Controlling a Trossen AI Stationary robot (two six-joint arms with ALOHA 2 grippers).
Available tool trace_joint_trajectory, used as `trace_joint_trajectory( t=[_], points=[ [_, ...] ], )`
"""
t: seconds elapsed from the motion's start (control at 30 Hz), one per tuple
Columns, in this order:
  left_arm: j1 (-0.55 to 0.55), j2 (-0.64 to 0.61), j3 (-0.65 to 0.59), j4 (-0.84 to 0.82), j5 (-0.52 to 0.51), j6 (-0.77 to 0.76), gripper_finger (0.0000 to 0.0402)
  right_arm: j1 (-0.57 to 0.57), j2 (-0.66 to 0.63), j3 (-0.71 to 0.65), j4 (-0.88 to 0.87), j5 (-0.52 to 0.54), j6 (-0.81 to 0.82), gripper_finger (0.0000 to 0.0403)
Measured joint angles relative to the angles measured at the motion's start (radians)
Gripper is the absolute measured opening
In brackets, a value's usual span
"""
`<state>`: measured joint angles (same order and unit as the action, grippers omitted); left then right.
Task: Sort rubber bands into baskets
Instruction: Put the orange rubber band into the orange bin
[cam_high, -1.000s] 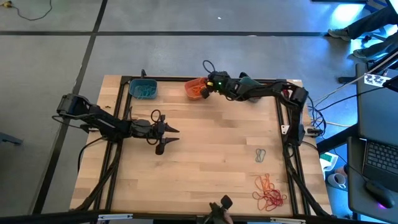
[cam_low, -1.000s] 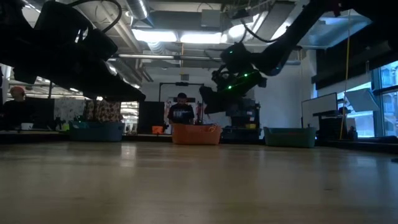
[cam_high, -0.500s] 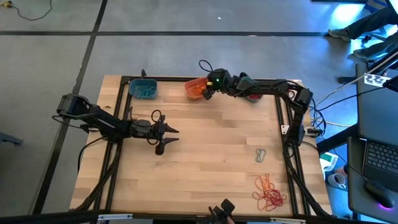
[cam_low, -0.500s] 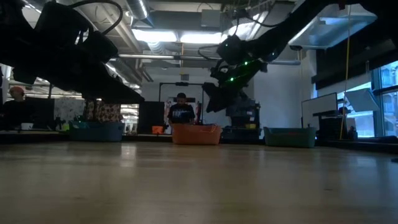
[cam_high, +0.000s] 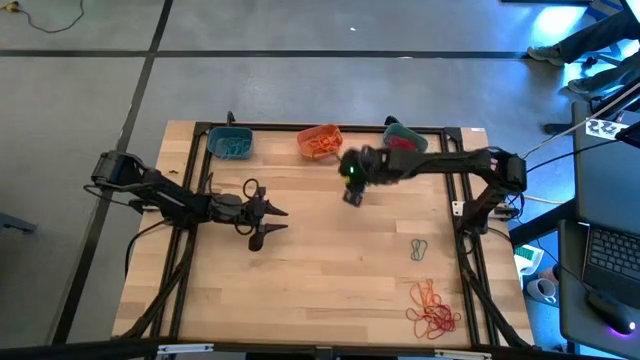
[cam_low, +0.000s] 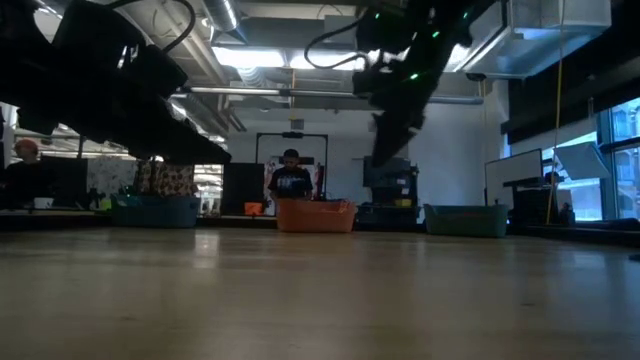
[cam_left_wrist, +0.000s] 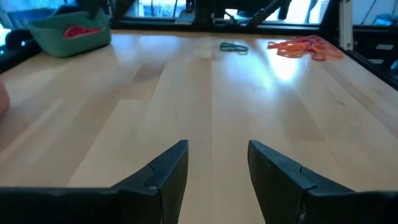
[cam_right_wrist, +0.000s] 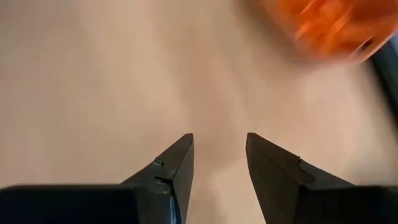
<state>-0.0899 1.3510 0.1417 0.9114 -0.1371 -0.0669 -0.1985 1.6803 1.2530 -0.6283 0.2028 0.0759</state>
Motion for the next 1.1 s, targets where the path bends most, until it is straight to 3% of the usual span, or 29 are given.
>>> trace_joint_trajectory(
  t=[0.23, 0.57, 0.83, 1.1],
  points=[
    [-0.01, 0.0, 0.001, 0.038, 0.0, 0.013, 0.0164, 0.158, -0.012, -0.005, -0.223, -0.036, 0.106, 0.0147],
    [-0.01, 0.0, 0.01, 0.042, 0.074, -0.014, 0.0164, 0.334, -0.011, -0.087, -0.266, -0.074, 0.265, 0.0147],
    [-0.01, 0.0, 0.07, 0.0, 0.076, 0.007, 0.0164, 0.487, -0.011, -0.224, -0.271, -0.16, 0.47, 0.0147],
    [-0.01, 0.017, 0.154, -0.092, 0.075, 0.063, 0.0164, 0.613, -0.128, -0.34, -0.26, -0.142, 0.705, 0.0147]
  ],
)
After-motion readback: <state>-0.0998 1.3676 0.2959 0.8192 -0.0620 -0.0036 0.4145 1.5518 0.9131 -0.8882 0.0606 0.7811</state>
